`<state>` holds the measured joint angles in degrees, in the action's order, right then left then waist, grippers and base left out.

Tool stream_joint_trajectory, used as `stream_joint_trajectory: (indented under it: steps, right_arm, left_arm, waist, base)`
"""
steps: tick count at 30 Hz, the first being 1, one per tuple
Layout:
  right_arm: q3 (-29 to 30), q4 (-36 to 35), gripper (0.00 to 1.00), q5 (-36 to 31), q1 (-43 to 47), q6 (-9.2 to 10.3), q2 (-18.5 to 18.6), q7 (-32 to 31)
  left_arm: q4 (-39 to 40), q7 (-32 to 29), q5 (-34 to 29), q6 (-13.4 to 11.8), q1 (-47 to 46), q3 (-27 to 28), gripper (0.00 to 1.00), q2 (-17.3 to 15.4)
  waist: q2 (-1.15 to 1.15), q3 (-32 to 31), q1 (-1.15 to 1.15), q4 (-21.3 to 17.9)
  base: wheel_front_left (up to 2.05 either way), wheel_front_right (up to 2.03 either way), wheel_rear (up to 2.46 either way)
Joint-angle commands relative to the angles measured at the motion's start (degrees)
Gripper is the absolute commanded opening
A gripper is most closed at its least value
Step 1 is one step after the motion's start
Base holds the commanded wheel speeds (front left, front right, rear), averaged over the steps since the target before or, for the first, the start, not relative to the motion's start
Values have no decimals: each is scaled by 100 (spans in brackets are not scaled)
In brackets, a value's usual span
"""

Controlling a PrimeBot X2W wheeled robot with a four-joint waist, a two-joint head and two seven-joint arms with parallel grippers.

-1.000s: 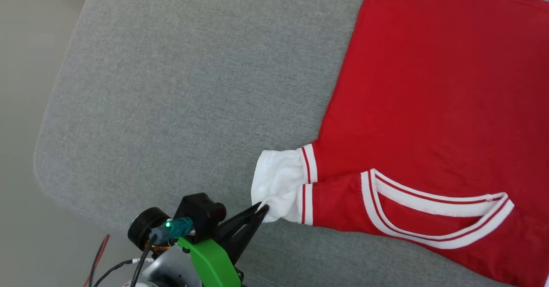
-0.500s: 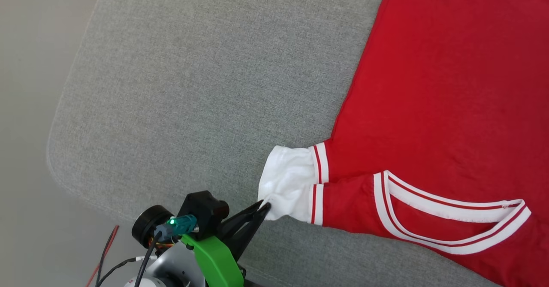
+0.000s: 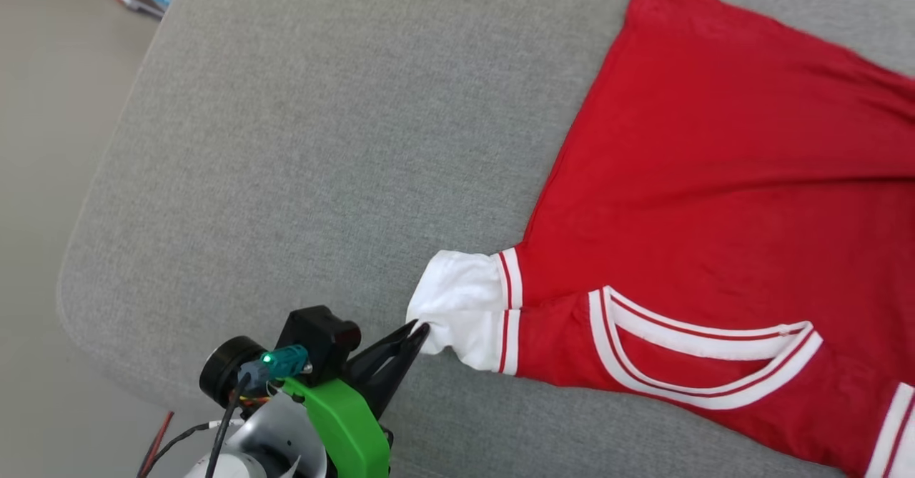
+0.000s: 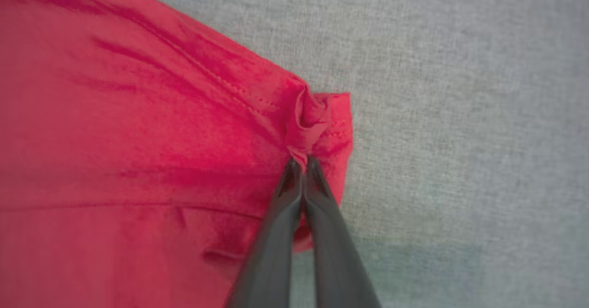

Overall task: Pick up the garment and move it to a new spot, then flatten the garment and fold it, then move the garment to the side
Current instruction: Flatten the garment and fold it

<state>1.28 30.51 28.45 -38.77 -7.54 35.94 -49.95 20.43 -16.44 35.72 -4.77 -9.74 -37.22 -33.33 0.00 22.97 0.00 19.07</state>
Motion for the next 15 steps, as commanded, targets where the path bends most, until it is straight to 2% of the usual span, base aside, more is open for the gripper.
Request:
stream_joint_trajectory:
  steps: [1,9,15]
  right_arm:
    - [12,145,0,65,342,5,-36,34]
    - [106,127,0,353,1240,5,-227,505]
    - [161,-244,0,497,2034,5,-303,673]
  left_arm:
    - [-32,25,62,-49,1,38,0,-42]
    - [-170,106,243,-202,227,206,0,-112]
    - [-332,361,466,-298,463,333,0,19]
  waist:
    - [0,-446,0,-359]
    - [0,-1132,0,-853]
    - [0,-1544,0,-1180]
  base:
    - [0,0,0]
    - [0,0,0]
    - [0,0,0]
